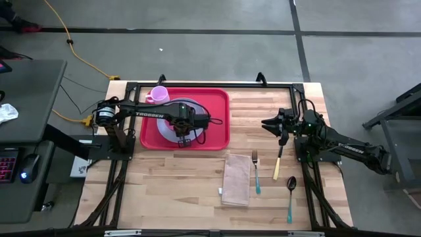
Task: Set up tray
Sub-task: Put the pink bowl on top of the blue plate on the red tray, then put the brown napkin beside the blue plate on the red tray
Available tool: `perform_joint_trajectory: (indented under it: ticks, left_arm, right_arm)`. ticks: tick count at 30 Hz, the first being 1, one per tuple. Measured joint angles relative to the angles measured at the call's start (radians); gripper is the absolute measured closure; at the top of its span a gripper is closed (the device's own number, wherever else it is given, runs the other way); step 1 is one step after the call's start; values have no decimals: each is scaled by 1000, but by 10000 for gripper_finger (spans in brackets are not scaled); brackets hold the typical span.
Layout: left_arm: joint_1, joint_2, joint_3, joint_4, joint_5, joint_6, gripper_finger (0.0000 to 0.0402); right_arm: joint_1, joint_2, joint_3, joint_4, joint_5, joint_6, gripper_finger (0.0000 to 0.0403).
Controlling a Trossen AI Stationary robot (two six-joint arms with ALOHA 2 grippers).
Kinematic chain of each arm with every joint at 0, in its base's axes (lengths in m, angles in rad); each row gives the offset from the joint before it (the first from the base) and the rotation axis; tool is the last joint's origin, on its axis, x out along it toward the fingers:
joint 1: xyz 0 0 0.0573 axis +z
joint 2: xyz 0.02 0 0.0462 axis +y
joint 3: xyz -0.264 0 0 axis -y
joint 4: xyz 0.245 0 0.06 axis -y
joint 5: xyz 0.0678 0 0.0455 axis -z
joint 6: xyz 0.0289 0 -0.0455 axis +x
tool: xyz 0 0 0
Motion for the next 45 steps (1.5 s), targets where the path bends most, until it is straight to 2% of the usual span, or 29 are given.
perform_joint_trajectory:
  ticks: [9,30,36,45]
  left_arm:
    - [0,0,0,-7,-33,-17,323]
    - [0,-23,3,-50,-33,-26,239]
    - [0,-39,50,-87,-28,-27,228]
    - [0,-63,183,-181,10,-53,228]
  right_arm:
    - [0,0,0,0,0,0,289]
    - [0,0,0,0,-3,0,289]
    - [0,0,0,2,-2,1,289]
    - [0,0,0,3,-2,16,289]
